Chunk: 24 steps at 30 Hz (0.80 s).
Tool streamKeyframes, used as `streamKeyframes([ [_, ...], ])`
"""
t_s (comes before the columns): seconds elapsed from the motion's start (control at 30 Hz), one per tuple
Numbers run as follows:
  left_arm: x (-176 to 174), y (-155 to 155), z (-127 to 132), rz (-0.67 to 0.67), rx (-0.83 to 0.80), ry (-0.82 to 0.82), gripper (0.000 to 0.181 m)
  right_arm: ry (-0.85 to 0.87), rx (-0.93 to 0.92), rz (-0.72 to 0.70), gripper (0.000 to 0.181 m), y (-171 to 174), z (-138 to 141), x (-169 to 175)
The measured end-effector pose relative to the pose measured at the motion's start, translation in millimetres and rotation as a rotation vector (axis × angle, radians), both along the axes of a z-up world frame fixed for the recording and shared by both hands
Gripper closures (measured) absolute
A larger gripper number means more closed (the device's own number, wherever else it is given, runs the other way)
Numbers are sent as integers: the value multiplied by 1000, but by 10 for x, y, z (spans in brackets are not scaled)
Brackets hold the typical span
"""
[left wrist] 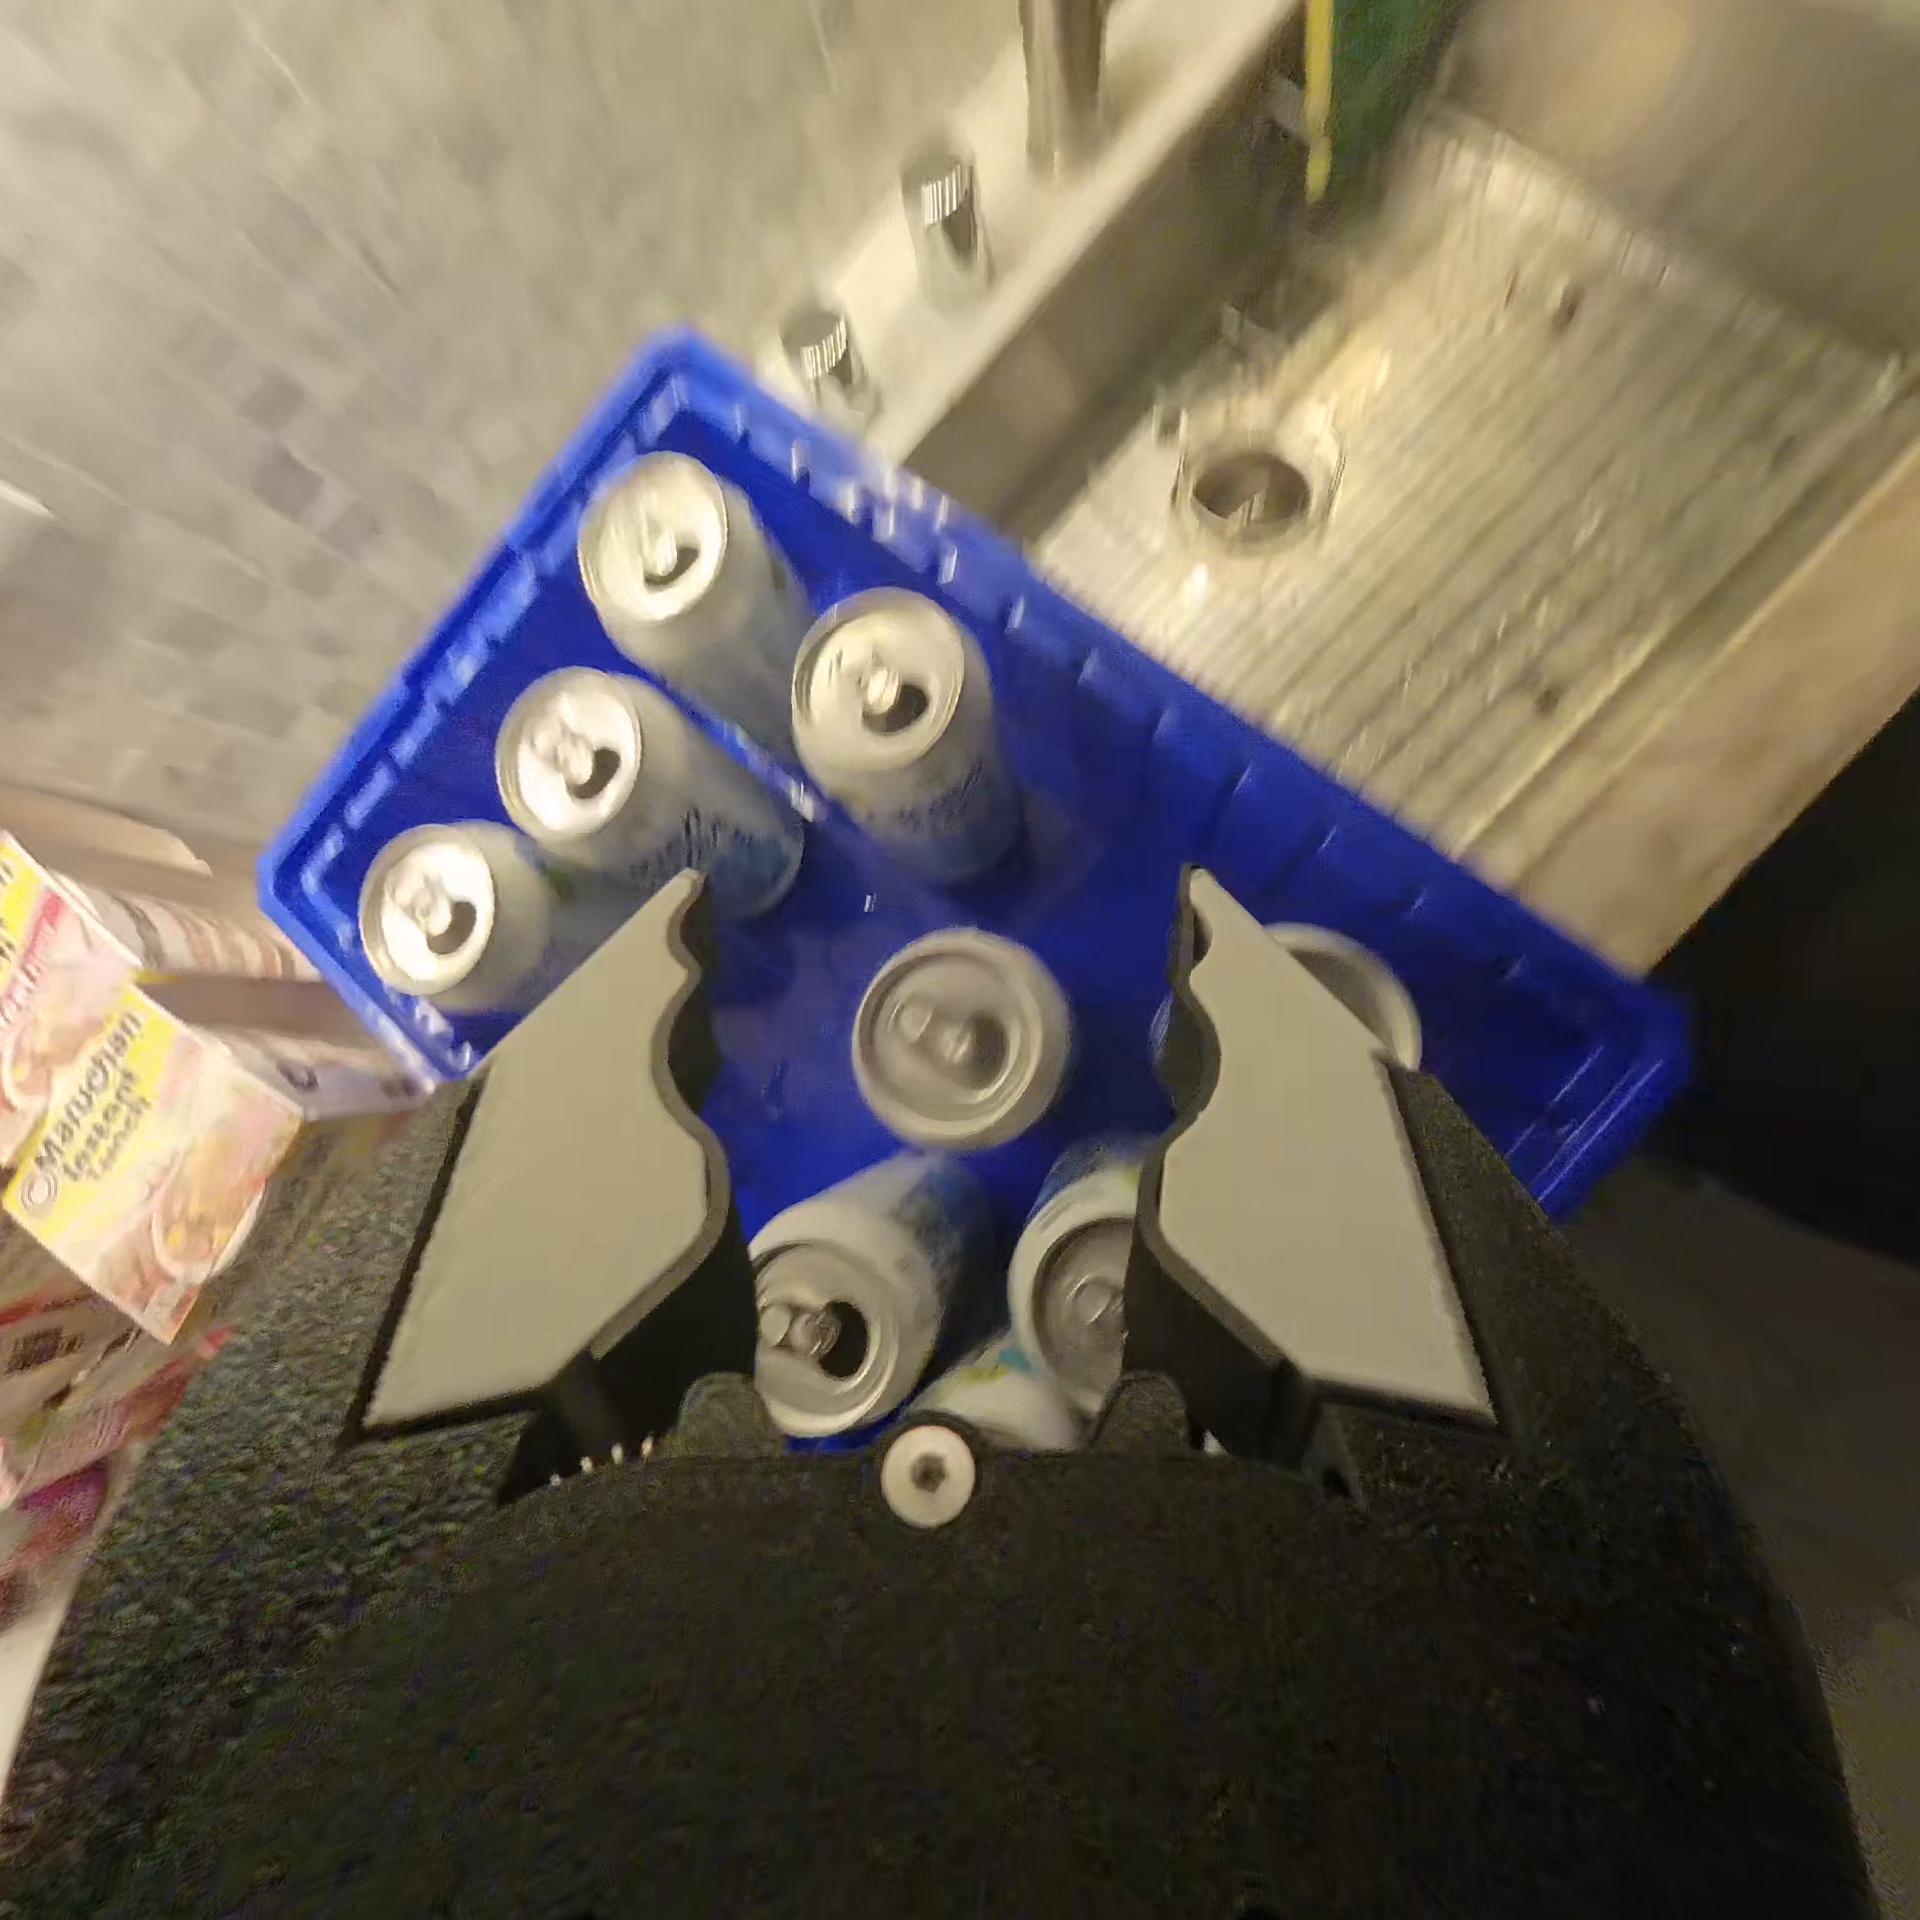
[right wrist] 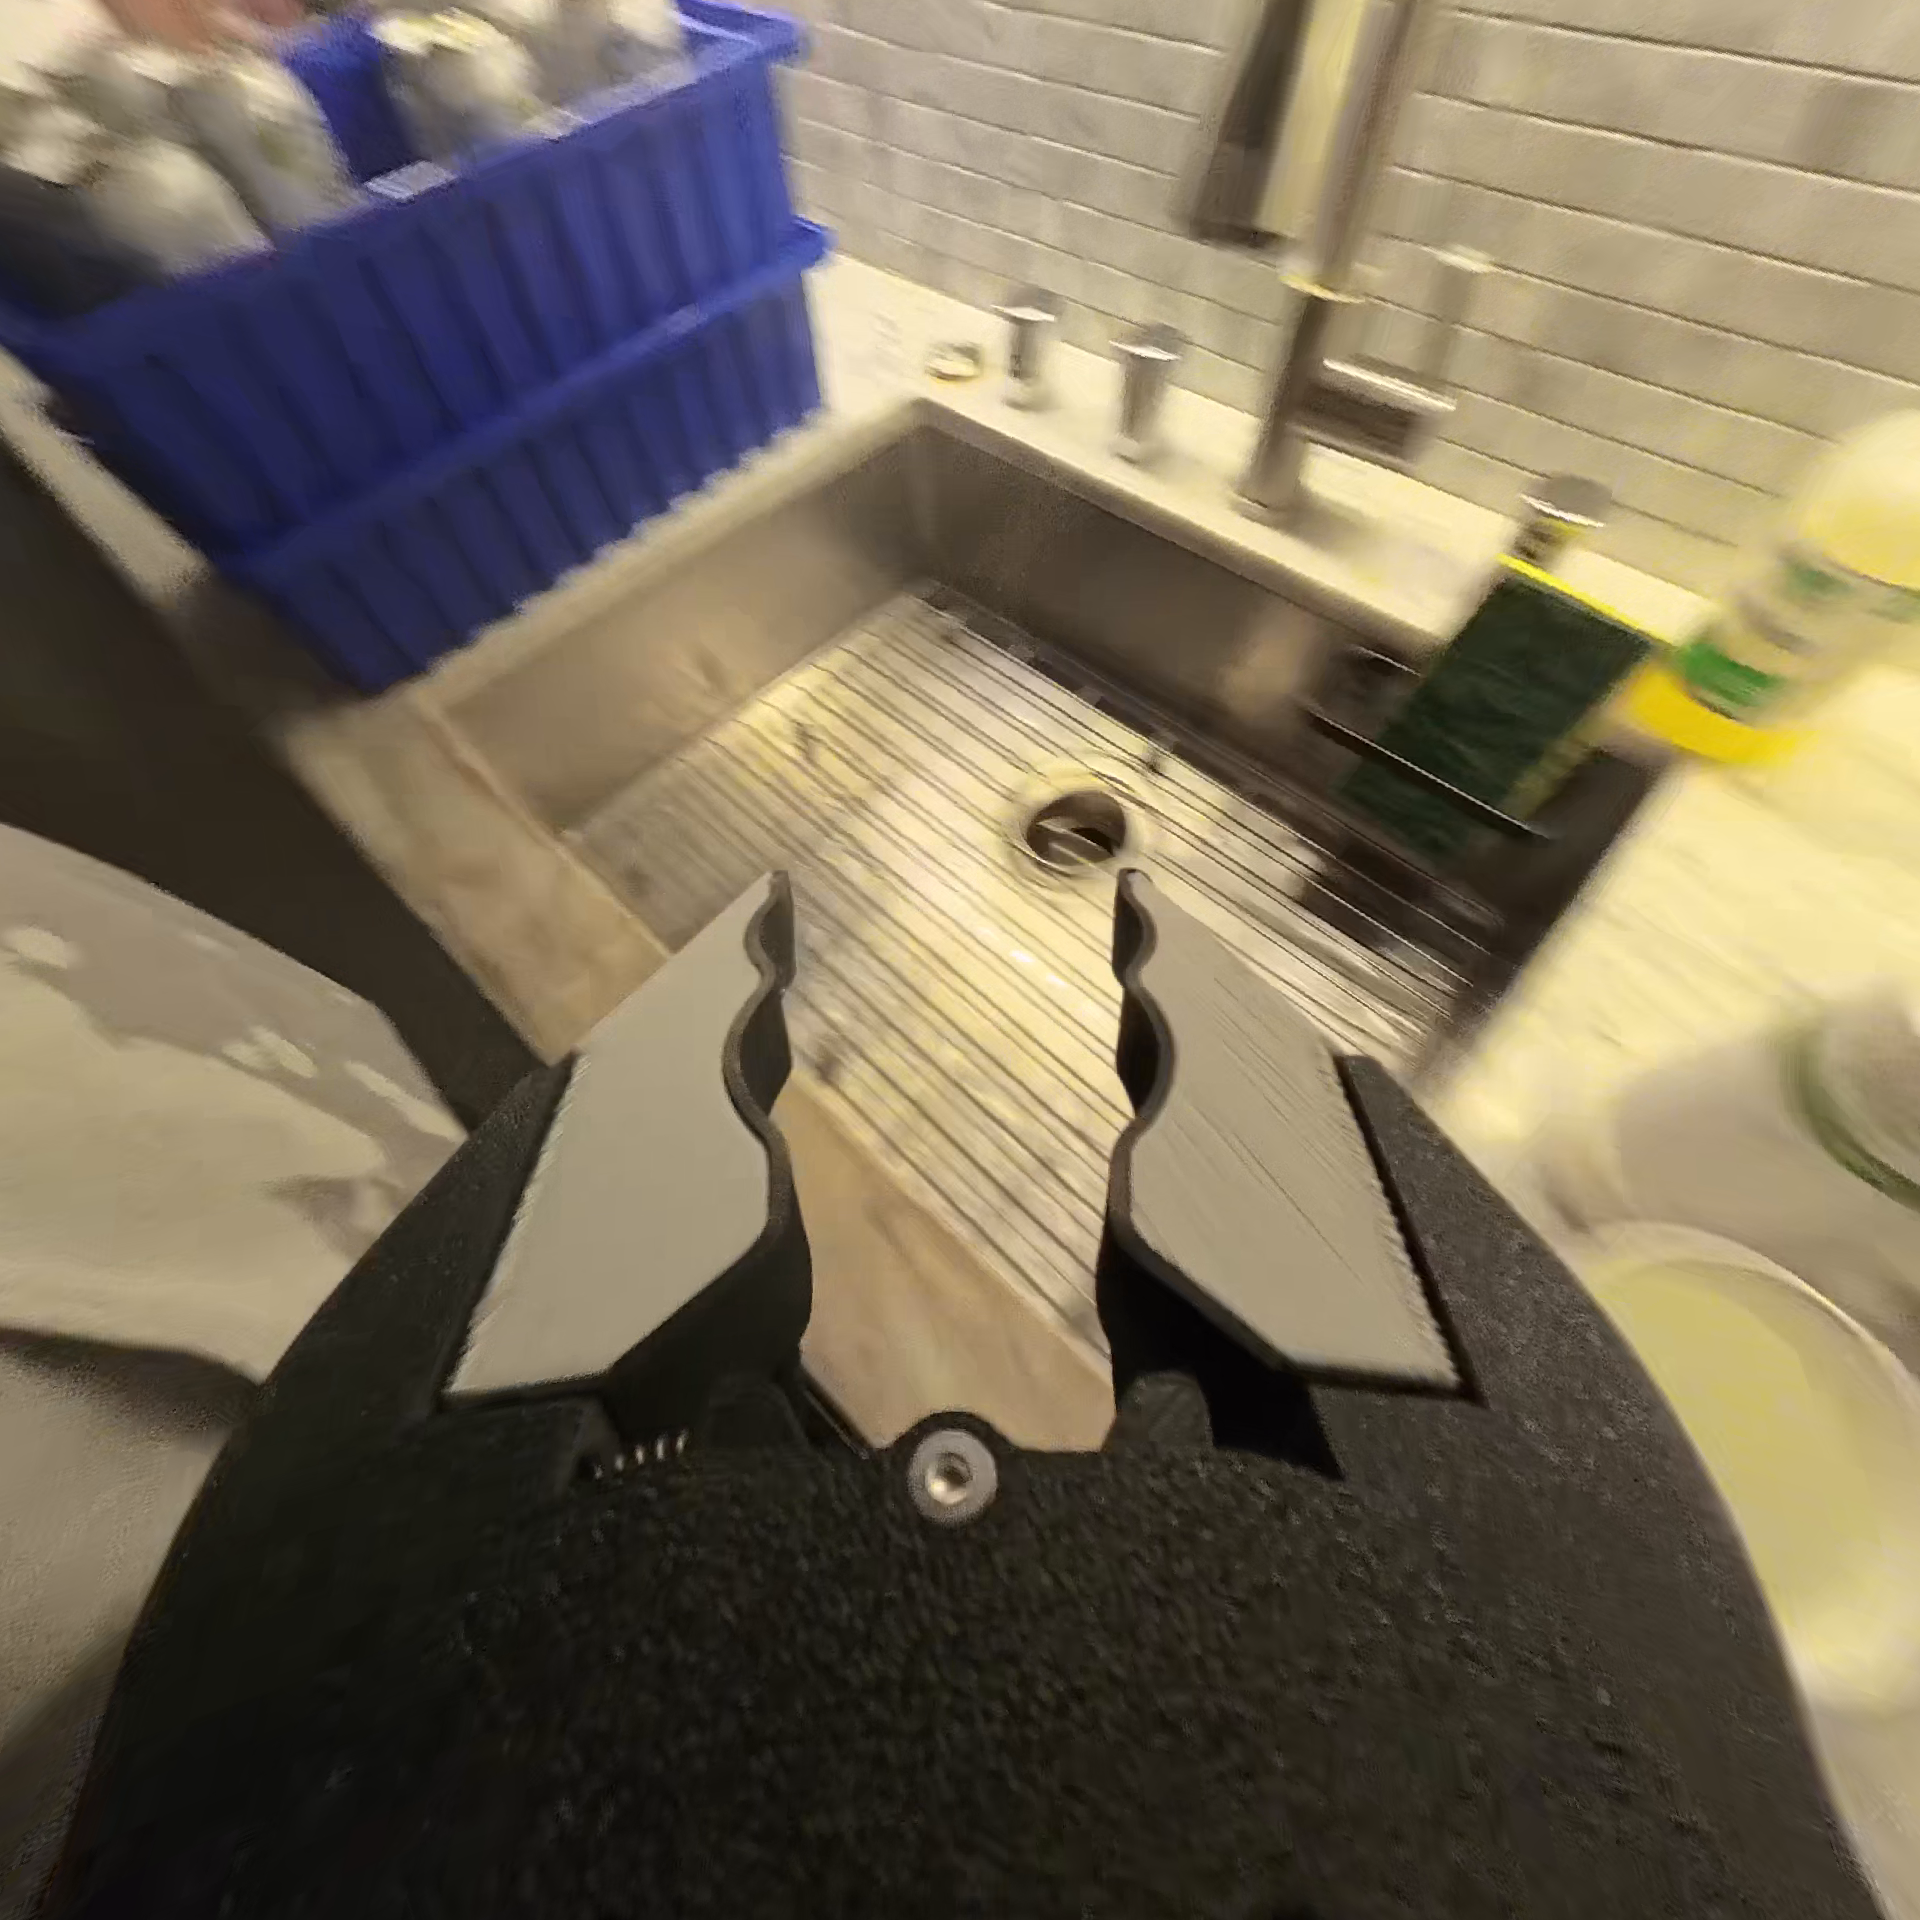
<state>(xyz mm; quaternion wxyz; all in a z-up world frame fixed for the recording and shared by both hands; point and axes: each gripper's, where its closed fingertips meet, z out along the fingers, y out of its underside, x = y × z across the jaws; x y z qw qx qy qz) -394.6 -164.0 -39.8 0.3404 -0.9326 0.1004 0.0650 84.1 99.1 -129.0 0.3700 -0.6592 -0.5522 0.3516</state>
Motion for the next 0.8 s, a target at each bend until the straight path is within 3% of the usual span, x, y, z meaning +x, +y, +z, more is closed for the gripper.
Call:
streamKeyframes([
  [0.17,706,315,514,1,308,-22,98,-130,124,-349,81,1097,-221,1074],
  [0.23,1061,443,628,-9,413,-50,98,-132,139,-449,62,1366,-402,1301],
  [0.3,1412,578,715,-11,519,-78,96,-77,184,-547,55,1543,-549,1398],
  [0.4,1906,785,752,3,650,-113,93,-3,212,-669,55,1637,-831,1424],
  [0.57,2630,1154,574,16,720,-234,94,17,123,-722,56,1595,-1310,1196],
  [0.8,3136,1523,400,16,693,-317,98,37,53,-750,68,1785,-1522,1021],
])
